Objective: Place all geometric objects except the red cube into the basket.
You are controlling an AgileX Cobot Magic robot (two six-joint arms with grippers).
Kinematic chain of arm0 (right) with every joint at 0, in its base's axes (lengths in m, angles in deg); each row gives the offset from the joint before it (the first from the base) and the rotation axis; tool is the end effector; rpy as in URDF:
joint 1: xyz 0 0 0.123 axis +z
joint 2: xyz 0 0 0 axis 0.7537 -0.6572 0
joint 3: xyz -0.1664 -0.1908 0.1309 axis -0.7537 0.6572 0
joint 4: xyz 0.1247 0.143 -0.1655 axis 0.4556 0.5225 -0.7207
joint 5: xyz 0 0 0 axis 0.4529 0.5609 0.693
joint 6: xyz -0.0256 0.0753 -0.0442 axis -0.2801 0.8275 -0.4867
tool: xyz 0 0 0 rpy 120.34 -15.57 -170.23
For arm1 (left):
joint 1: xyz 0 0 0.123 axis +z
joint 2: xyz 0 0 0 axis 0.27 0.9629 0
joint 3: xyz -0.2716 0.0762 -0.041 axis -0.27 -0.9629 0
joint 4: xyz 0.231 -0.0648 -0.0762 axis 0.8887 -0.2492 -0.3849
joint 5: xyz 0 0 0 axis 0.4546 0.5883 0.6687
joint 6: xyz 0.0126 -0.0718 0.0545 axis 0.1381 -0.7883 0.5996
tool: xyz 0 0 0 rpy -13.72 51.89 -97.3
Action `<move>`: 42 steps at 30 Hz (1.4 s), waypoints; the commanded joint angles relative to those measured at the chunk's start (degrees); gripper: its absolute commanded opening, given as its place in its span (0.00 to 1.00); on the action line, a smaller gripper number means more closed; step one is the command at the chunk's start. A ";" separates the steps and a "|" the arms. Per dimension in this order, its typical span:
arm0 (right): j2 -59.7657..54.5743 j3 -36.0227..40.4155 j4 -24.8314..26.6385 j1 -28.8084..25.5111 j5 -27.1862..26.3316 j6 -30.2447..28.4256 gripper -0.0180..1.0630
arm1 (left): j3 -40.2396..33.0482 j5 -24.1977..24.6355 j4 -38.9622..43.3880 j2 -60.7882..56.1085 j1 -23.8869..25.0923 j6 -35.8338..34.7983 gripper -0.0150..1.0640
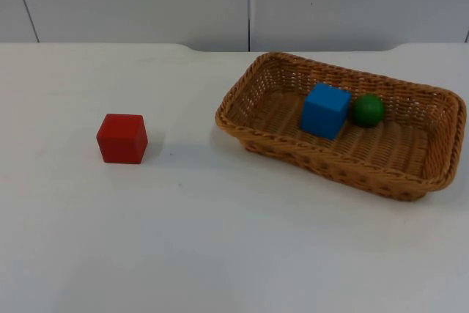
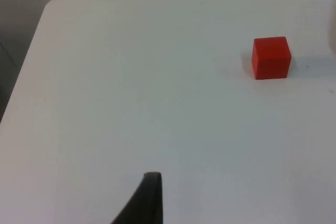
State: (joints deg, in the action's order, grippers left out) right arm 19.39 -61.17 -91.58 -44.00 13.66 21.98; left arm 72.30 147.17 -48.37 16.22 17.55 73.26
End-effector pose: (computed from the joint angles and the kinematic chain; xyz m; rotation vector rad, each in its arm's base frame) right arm -0.0075 -0.0051 0.2793 -0.0418 2.0623 0.0127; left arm -0.0054 -0.0030 0.2751 0.0772 2.0718 0.0442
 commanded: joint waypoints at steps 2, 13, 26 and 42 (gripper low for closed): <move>0.15 0.11 -0.38 -0.29 -0.81 0.27 0.98 | -0.24 -0.55 0.04 -0.16 -0.27 -0.26 0.98; 0.15 0.11 -0.13 -0.29 -0.81 0.01 0.98 | -0.24 -0.55 0.04 -0.16 -0.27 -0.26 0.98; 0.15 0.11 3.14 -0.29 -0.81 -4.73 0.98 | -0.24 -0.55 0.04 -0.16 -0.27 -0.26 0.98; 0.15 0.11 3.14 -0.29 -0.86 -4.60 0.98 | -0.24 -0.55 0.03 -0.16 -0.27 -0.90 0.98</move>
State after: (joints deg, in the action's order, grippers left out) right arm 19.39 -61.17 -88.44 -44.00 13.66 17.92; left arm 72.30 147.17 -48.37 16.22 17.55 72.78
